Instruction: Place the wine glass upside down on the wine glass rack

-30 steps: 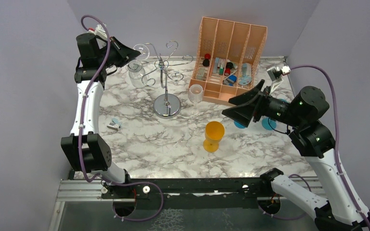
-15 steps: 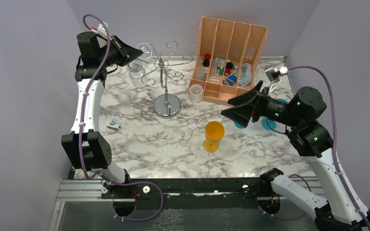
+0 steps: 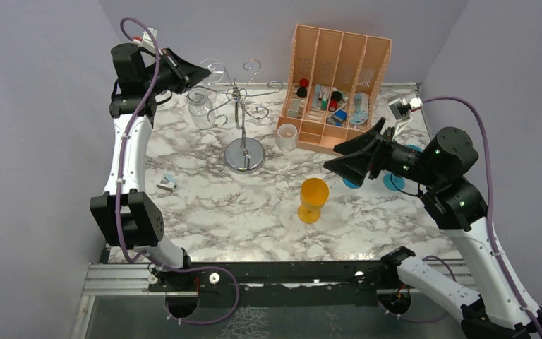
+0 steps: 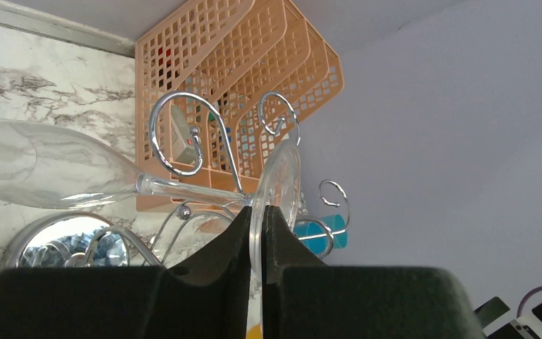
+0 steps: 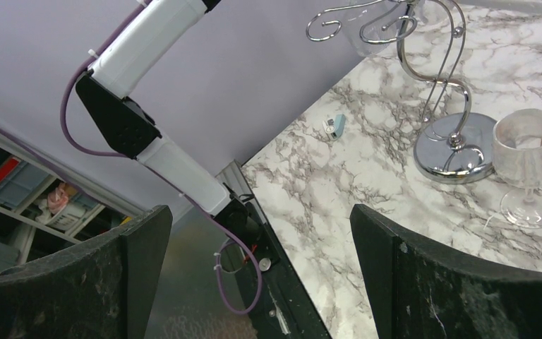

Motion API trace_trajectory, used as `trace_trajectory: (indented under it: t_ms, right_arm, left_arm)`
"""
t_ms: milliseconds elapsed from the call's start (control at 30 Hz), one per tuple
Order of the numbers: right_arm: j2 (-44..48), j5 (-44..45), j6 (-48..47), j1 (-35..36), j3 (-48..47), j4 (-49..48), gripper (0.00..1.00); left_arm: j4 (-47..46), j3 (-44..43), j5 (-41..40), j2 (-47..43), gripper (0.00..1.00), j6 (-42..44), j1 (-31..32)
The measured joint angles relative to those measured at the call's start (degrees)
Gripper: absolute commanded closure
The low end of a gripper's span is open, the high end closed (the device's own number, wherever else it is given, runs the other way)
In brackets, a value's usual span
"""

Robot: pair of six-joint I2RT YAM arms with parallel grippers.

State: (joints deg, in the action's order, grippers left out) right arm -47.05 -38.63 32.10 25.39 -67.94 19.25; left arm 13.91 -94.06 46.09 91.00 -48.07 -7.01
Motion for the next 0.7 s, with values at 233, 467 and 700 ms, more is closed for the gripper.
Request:
trace_trajectory:
  t_ms: [233,467,700]
  right_arm:
    - [-0.2,0.0,-0.2,0.0,0.0,-0.1,0.0]
    - [0.1,0.2,-0.2,0.0,1.0,-0.3,0.01]
    - [-0.8,0.4,-0.2,0.0,1.0,-0.3,0.0]
  left_arm:
    - [-2.6,0.0,0.8,0.8,1.0,-2.2,0.9]
    - [-4.0,0.0,0.8,2.5,1.0,-2.7,2.2]
    - [-6.9,-0.2,0.8,3.8,1.0,-3.4,2.3]
